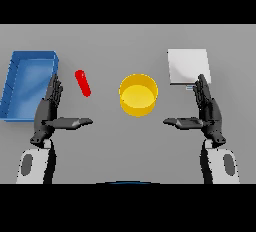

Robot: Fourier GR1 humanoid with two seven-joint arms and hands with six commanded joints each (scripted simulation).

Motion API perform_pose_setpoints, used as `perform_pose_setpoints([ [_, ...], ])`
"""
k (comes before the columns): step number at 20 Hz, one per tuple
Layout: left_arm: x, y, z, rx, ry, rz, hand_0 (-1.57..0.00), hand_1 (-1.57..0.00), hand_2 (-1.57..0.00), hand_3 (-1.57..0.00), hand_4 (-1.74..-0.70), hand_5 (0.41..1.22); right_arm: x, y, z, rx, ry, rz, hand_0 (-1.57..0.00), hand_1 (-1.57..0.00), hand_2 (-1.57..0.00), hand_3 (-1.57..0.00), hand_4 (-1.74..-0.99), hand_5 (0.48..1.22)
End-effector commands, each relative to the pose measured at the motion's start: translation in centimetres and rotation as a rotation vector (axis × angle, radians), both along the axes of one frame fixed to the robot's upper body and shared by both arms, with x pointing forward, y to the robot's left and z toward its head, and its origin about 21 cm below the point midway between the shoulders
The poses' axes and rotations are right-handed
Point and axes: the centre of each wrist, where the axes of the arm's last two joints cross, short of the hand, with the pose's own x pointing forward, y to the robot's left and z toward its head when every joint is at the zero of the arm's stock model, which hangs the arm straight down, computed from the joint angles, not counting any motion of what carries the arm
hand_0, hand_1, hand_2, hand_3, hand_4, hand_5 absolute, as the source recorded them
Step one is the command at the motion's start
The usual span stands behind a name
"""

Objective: Pick up the red beaker and tilt it to pour out 1 green nut into yellow bowl. Pick up the yellow bowl and place it on the metallic measuring scale.

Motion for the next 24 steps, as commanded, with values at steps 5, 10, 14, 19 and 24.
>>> perform_pose_setpoints([
  [5, -0.9, 0.1, -0.1, -0.001, -0.009, 0.000, 0.00, 0.00, 0.00, 0.00, -1.14, 0.660, -0.4, -0.1, -0.1, 0.000, -0.004, -0.001, 0.00, 0.00, 0.00, 0.00, -1.071, 0.578],
  [10, -4.4, -0.1, 1.8, 0.178, -0.069, -0.084, 0.00, 0.00, 0.00, 0.00, -1.14, 0.662, -2.6, 0.2, 0.9, -0.327, -0.150, 0.034, 0.00, 0.00, 0.00, 0.00, -1.064, 0.577],
  [14, -4.2, -0.2, 2.5, 0.201, -0.023, -0.104, 0.00, 0.00, 0.00, 0.00, -1.14, 0.652, -3.0, 0.5, 1.5, -0.319, -0.153, 0.057, 0.00, 0.00, 0.00, 0.00, -1.118, 0.600],
  [19, -1.8, -0.4, 1.3, 0.204, 0.049, -0.120, 0.00, 0.00, 0.00, 0.00, -1.14, 0.643, -2.7, 0.3, 1.6, -0.262, -0.146, 0.087, 0.00, 0.00, 0.00, 0.00, -1.189, 0.626],
  [24, 2.5, -0.3, 0.0, 0.227, 0.075, -0.125, 0.00, 0.00, 0.00, 0.00, -1.18, 0.644, -2.7, -0.1, 1.5, -0.246, -0.150, 0.091, 0.00, 0.00, 0.00, 0.00, -1.220, 0.626],
])
